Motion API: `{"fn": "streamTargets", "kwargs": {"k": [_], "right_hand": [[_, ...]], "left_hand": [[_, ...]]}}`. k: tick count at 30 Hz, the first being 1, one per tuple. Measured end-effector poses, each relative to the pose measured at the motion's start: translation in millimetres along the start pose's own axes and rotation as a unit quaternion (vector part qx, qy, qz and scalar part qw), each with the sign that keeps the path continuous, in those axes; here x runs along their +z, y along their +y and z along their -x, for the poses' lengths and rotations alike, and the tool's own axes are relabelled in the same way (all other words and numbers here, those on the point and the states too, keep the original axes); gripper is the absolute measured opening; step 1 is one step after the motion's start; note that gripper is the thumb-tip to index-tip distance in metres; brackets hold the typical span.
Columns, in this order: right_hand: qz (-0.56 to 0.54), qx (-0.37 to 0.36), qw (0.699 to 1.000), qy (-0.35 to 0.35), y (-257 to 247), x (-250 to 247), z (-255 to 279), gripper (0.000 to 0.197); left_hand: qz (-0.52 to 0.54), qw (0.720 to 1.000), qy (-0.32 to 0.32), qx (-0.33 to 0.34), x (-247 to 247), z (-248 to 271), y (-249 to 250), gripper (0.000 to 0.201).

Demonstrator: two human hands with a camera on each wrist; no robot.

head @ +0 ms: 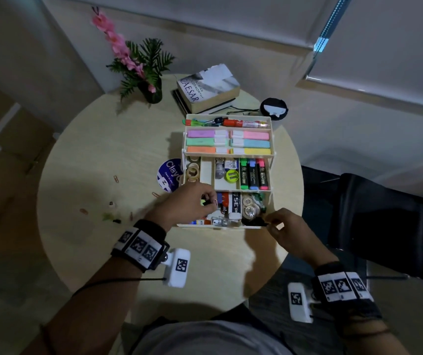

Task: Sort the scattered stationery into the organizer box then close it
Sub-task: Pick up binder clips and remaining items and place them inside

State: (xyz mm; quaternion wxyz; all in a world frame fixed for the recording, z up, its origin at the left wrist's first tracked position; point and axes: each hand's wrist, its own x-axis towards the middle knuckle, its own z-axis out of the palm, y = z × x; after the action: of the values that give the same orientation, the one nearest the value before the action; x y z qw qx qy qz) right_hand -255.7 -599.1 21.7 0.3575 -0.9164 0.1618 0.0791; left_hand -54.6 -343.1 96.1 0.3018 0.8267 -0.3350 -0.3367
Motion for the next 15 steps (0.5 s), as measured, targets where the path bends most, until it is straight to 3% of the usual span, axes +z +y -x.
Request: {"fn": "streamTargets", "kwargs": {"k": [3,6,10,15], "right_hand": [[-0.061,-0.008,0.998,0.025,-9.5,-1.0,1.4,0.016],[-0.280,0.046,0.959,0.017,-33.8,-0.4,1.4,0.023],[-0.563,0.195,0.797,-0.100,-69.1,9.8,-7.4,0.060],[-0.708,0.221,0.661,-0.116,-75.3,8.9,-14.6,0.055]], "left_hand": [[0.066,0.998,-0.023,0.009,7.4,-0.7,16.4,0.007],[0.138,0.989,-0.051,0.007,18.5,-2.3,35.4,0.010],[0.194,0.978,-0.074,0.012,38.8,-12.2,59.3,0.007],[0.186,0.980,-0.064,0.012,51.1,-25.7,72.8,0.010]]}}
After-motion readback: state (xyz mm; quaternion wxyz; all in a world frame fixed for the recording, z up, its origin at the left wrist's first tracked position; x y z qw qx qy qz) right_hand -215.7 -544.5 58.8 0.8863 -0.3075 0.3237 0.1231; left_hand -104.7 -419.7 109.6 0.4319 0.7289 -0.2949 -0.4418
